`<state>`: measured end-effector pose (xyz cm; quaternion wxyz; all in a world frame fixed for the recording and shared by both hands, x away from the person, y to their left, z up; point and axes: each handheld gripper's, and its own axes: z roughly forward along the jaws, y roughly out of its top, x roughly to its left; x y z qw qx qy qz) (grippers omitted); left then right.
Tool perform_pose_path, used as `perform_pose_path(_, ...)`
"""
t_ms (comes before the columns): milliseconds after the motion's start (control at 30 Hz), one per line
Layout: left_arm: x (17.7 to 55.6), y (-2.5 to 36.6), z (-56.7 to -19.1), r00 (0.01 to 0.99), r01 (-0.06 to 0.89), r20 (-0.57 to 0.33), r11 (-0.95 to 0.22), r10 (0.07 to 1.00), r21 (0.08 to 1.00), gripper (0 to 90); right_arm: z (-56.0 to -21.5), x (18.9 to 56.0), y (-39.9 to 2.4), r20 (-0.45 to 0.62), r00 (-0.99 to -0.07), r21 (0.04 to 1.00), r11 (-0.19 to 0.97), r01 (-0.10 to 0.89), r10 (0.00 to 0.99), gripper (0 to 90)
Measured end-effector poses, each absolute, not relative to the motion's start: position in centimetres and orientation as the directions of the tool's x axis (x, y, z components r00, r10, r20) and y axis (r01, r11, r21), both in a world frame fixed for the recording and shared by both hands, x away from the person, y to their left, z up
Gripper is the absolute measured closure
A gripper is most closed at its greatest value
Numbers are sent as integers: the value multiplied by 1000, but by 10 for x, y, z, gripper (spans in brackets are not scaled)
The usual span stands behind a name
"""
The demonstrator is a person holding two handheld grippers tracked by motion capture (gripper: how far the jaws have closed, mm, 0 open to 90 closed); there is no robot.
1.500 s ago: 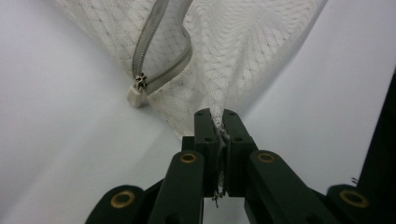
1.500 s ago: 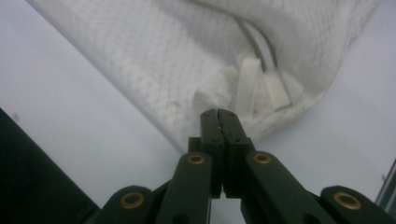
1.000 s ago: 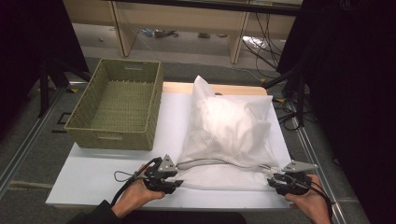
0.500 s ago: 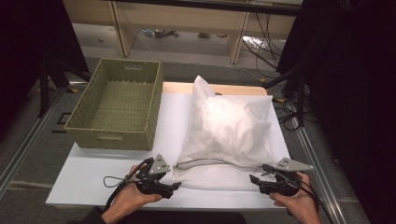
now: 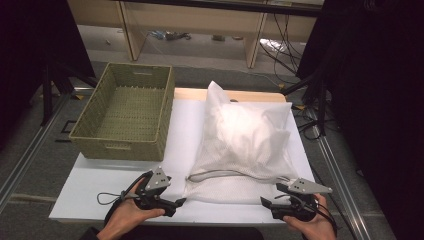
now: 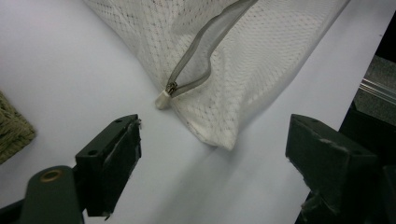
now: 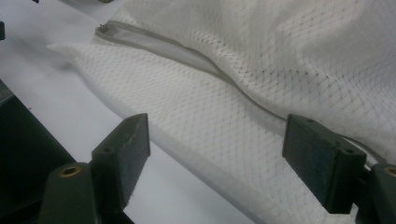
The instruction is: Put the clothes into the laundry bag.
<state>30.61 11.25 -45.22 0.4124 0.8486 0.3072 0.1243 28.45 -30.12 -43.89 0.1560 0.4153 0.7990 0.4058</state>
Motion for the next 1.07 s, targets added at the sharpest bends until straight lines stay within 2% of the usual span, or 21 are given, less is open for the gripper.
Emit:
perform_pose_path(433,288,136,-450,772,392,-19,-451,636,802,183,-440,264,-303,67,-605,804,316,504,794,201)
perform_pose_path(567,285,144,-448,760,397,-25,-434,650,809,183,-440,257,-308,90,-580,801,287,524,809,200)
perform_pose_path(667,286,146,-446,752,399,-23,-428,658,811,183,-440,259,-309,66,-591,811,302,502,804,200)
perform_pose_path(767,289,147,-446,746,415,-46,-411,664,812,183,-440,260,-308,103,-591,805,282,523,800,200)
perform_pose_path(800,289,147,-446,745,414,-43,-411,665,813,183,-440,261,-310,68,-593,811,302,501,803,200)
perform_pose_path(900,289,146,-447,738,423,-61,-390,672,818,183,-440,261,-311,64,-591,812,302,499,804,200)
perform_pose_path(1067,289,147,-446,743,419,-41,-417,668,807,183,-440,262,-311,58,-591,811,307,498,805,201)
